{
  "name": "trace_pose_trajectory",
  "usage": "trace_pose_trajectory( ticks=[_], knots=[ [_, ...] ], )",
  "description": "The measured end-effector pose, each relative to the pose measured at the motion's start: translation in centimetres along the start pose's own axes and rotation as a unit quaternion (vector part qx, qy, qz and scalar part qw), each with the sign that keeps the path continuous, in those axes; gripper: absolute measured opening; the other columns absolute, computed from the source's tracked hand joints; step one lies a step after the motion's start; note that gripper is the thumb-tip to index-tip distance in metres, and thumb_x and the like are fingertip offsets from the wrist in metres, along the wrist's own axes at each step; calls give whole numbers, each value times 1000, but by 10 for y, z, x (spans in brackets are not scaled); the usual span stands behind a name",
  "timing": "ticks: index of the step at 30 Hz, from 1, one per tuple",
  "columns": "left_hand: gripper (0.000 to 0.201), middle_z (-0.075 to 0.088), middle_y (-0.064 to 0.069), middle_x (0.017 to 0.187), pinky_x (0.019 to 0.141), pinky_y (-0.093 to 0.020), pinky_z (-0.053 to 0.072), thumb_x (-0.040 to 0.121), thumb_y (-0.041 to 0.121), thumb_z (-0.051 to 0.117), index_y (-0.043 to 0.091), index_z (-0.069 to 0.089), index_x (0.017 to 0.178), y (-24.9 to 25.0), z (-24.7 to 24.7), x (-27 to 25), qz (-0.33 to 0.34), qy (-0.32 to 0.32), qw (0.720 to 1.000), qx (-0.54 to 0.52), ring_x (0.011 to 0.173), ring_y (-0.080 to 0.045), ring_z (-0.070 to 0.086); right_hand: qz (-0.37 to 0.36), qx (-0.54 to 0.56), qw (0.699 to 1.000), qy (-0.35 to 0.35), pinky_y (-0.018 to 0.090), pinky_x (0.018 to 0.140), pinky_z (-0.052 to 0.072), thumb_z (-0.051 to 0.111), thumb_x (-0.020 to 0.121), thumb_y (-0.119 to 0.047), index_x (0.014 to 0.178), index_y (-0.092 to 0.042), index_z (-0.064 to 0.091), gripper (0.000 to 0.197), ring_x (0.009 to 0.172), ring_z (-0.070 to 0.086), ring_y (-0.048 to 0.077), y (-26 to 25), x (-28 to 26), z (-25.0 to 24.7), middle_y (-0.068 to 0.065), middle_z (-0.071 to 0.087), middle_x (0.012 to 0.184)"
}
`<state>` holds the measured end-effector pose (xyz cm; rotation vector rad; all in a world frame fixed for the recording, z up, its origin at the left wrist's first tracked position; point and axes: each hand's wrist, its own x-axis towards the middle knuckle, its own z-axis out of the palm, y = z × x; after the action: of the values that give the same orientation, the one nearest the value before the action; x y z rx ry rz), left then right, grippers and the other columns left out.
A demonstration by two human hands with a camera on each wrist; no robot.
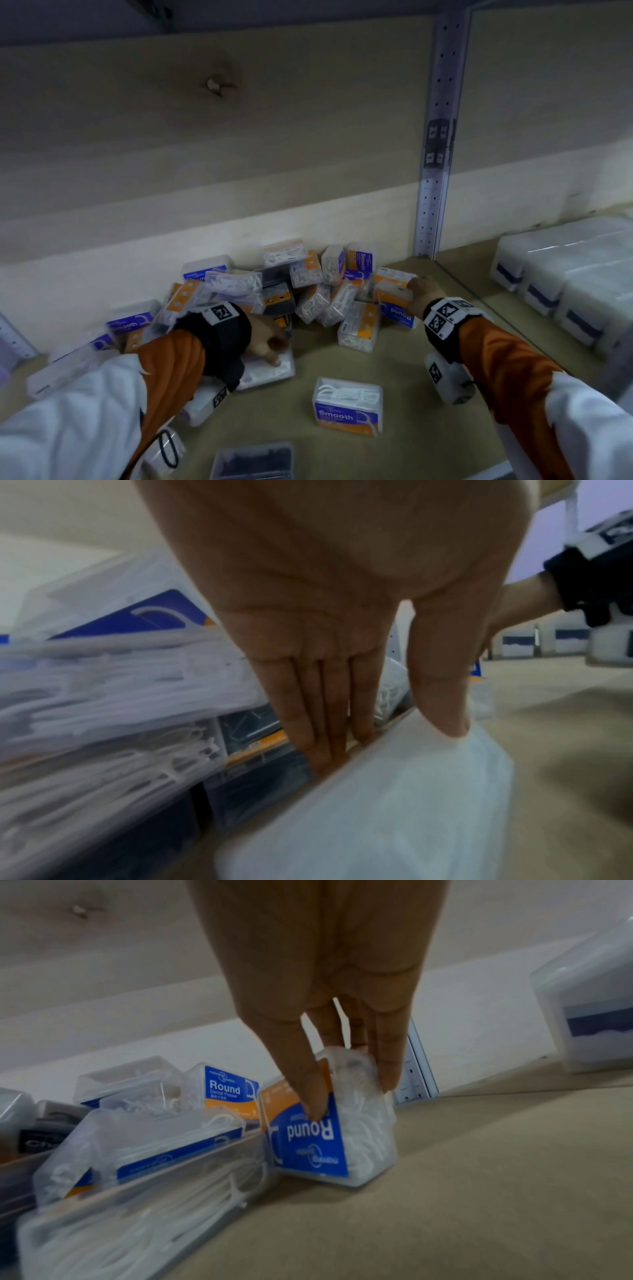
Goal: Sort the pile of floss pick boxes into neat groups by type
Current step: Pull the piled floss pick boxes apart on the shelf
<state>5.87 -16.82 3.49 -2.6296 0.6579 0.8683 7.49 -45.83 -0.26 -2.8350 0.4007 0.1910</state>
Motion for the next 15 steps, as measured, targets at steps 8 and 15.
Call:
trace_pose_trajectory(
  ticks=[8, 15],
  knots=[
    [39, 46, -10, 143, 86, -20, 29, 100, 18, 42, 10, 46, 138, -5, -9, 4, -37, 33, 996, -70, 101, -11, 39, -10, -14, 1000, 3, 32, 105, 39, 62, 88, -23, 144, -9, 32, 65, 132, 42, 27, -1, -3, -1, 16, 35, 145],
    [30, 55, -10, 128, 92, -23, 38, 97, 7, 43, 7, 54, 126, -11, -5, 9, -12, 78, 992, -98, 118, -24, 52, -11, 0, 1000, 6, 30, 106, 37, 58, 90, -22, 144, -7, 32, 61, 133, 41, 26, -2, -8, -2, 15, 40, 144]
  ],
)
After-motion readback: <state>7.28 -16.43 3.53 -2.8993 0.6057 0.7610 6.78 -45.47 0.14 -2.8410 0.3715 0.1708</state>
